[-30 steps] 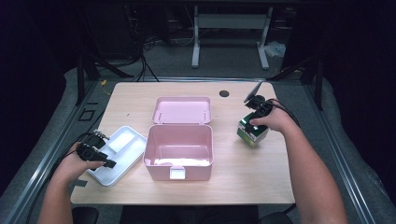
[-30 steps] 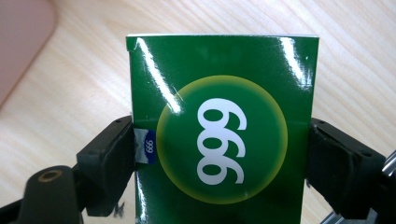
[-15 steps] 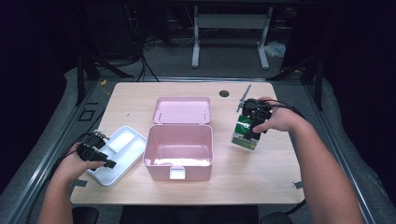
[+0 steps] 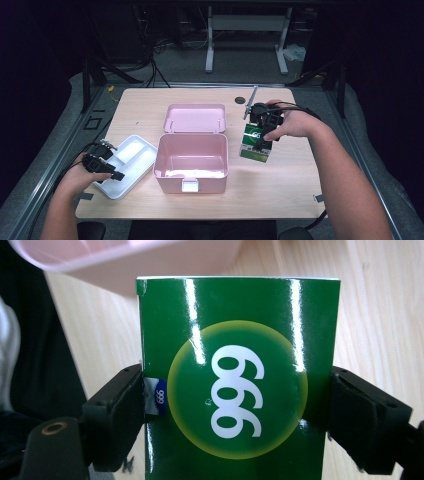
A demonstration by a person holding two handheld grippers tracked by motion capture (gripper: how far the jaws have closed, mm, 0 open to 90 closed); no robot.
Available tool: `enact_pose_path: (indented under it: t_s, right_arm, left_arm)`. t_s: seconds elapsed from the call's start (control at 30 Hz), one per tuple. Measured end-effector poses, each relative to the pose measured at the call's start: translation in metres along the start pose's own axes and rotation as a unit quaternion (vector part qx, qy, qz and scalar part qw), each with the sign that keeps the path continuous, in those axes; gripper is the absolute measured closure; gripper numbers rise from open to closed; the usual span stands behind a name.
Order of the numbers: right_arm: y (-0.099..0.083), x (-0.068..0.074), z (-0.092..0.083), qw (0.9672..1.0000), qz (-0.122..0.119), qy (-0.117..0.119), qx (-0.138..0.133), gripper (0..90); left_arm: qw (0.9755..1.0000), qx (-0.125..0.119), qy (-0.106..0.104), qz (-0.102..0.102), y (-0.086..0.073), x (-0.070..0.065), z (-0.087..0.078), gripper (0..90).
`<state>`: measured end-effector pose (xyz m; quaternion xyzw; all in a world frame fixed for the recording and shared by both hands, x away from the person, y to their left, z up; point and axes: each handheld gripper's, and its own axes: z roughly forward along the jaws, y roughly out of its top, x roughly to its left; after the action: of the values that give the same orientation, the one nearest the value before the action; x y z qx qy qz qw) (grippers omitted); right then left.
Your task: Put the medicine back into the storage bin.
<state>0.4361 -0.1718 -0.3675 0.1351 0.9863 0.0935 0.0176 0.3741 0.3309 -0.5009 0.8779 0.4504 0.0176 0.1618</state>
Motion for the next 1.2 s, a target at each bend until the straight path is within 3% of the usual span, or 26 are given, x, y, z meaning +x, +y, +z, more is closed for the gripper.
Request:
enact_pose_path:
  t_s: [0.23,0.5,0.9,1.2]
  right_arm:
    - [0.022,0.015,-0.025,0.9996,-0.021,0.001,-0.016,16.1]
    - [0.050,0.026,-0.032,0.9988,-0.046,0.009,-0.015,16.1]
    - [0.107,0.046,-0.022,0.9957,-0.090,0.018,-0.014,16.1]
    - [0.124,0.055,-0.009,0.9940,-0.108,0.016,-0.009,16.0]
  left_arm:
    - [1.0000,-0.001,0.000,0.001,0.000,0.000,-0.001,42.2]
    - [1.0000,-0.003,-0.001,0.001,0.000,0.000,-0.001,42.1]
    - [1.0000,-0.002,-0.002,0.003,0.000,0.000,-0.001,42.1]
    - [1.0000,0.000,-0.001,0.001,0.000,0.001,-0.001,42.2]
